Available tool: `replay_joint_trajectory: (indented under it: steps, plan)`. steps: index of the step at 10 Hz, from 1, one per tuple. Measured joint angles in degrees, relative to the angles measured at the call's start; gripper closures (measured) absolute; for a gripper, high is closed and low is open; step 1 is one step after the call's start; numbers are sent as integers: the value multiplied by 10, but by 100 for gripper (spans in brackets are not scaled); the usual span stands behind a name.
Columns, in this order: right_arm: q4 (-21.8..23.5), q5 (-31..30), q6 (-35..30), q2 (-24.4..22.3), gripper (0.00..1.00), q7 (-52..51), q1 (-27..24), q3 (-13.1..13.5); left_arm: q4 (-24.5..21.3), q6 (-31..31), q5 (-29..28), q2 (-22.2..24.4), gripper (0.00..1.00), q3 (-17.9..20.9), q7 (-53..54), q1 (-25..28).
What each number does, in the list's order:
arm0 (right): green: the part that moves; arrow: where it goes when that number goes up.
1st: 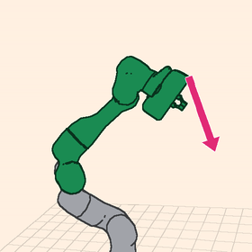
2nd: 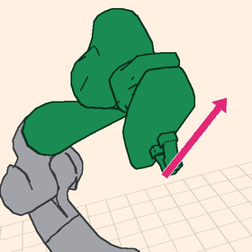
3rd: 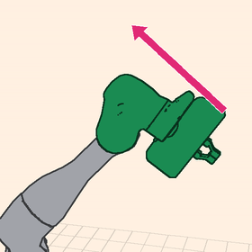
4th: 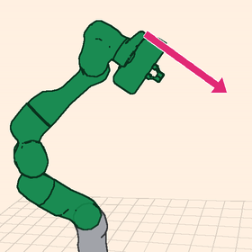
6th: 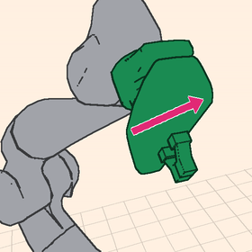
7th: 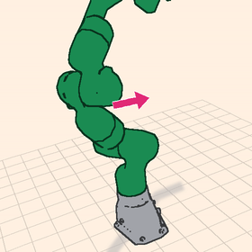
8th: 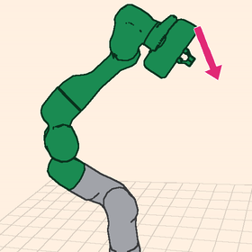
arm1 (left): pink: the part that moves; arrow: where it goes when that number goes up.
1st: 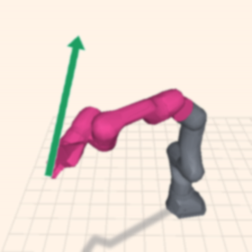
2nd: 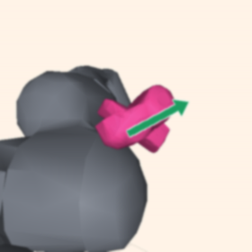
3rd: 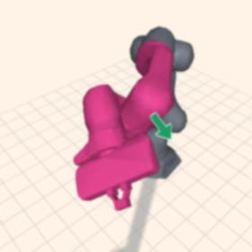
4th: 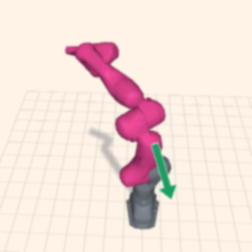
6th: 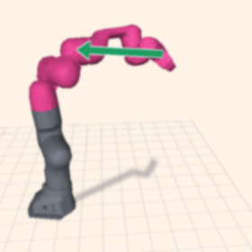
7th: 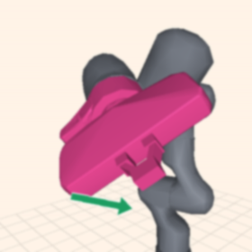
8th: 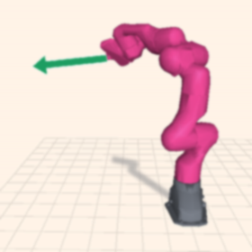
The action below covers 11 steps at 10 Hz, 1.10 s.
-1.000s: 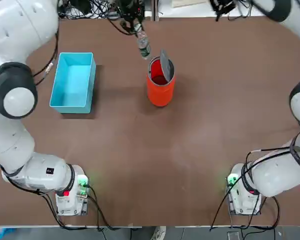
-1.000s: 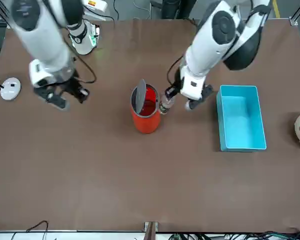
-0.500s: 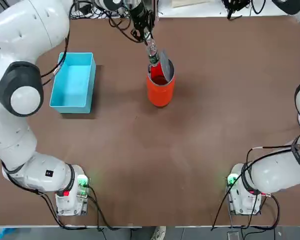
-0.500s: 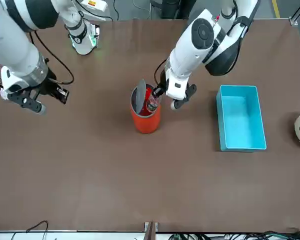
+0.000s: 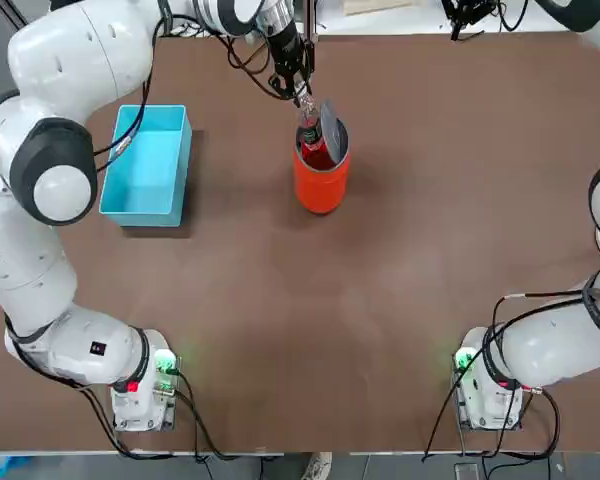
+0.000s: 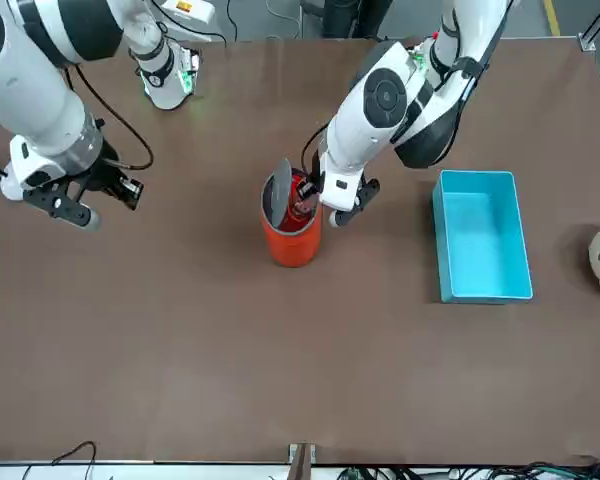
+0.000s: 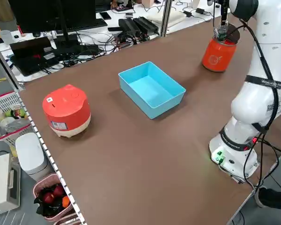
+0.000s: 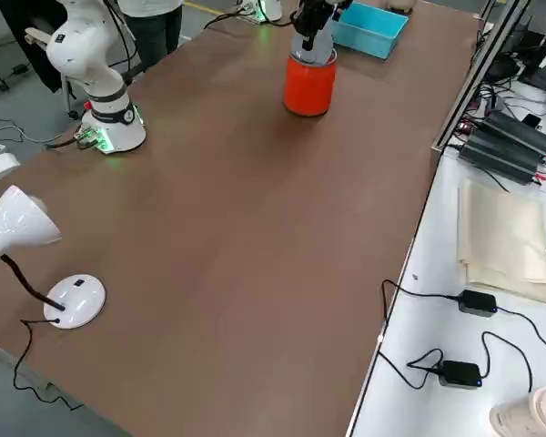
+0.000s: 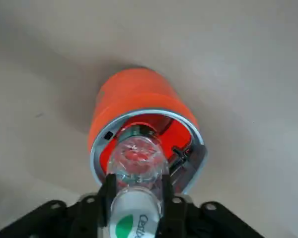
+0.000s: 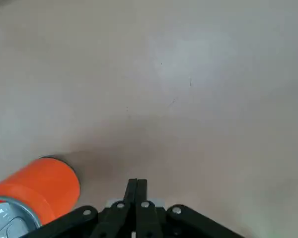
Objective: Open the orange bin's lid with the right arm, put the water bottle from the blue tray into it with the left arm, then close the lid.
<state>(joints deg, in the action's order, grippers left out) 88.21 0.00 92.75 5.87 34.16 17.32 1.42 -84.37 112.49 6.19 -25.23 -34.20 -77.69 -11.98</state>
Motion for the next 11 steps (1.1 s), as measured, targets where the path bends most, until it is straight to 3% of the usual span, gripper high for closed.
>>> replay_joint_trajectory:
  steps: [3,4,7,11]
  plan:
    - [0,1,1,0,99,0,0,0,13,-1,-5,2,7,3,0,19]
    - [0,5,3,0,99,1,1,0,19,-16,-24,11,0,3,0,38]
    - [17,14,30,0,99,38,32,-4,24,-89,-131,55,0,4,58,128]
    - [75,14,113,3,99,200,166,-8,26,-142,-139,79,0,5,265,270]
